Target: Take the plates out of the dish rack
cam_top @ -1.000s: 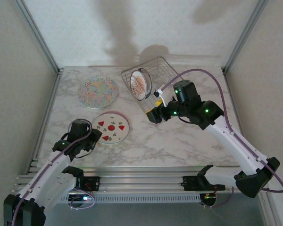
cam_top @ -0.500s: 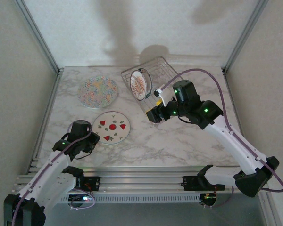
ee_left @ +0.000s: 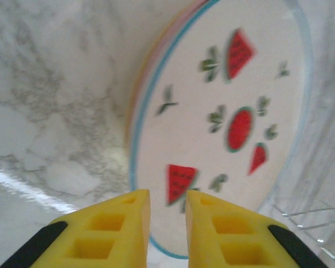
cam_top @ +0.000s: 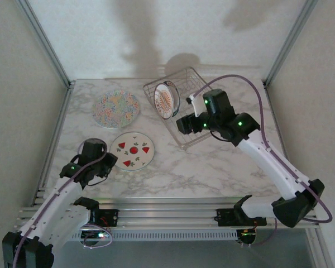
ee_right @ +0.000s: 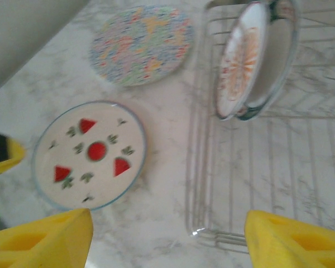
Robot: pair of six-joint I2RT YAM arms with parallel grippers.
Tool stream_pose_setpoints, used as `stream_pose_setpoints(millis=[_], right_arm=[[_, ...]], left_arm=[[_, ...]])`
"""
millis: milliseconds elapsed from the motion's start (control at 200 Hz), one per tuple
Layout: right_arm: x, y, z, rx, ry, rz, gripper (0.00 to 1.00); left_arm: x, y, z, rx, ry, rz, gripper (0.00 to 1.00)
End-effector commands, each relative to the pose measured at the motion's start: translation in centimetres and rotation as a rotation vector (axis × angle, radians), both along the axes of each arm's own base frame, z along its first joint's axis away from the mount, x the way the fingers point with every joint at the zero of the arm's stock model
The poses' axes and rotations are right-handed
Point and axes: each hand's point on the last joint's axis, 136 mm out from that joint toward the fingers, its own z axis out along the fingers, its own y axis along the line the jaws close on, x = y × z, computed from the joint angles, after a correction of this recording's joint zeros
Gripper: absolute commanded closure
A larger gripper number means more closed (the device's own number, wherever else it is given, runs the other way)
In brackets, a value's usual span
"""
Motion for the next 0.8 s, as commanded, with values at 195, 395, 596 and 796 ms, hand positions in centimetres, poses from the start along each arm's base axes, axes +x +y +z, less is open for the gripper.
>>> stream_pose_setpoints(millis=[195,395,596,796], right_arm=[[9.1,0.2,-1.8,0.088,0.078,-0.146,0.34],[13.5,1.6,-4.3,0.103,0.109,-0.134,0.39],[17.2,2.7,-6.8,0.089,0.104,-0.124,0.50],[19.4,3.2,-9.2,0.051,0.106,-0.122,0.61]], left_arm=[[5.9,-1.4,11.8,-0.005,-0.314,-0.048,0.63],[8.9,-6.7,20.0,-0.065,-0.563,-0.265,0.61],[9.5,-11.2,24.2,-0.012,-0.666,-0.434,0.61],[9.6,-12.7,24.7,-0.025,-0.688,-0.480,0.61]])
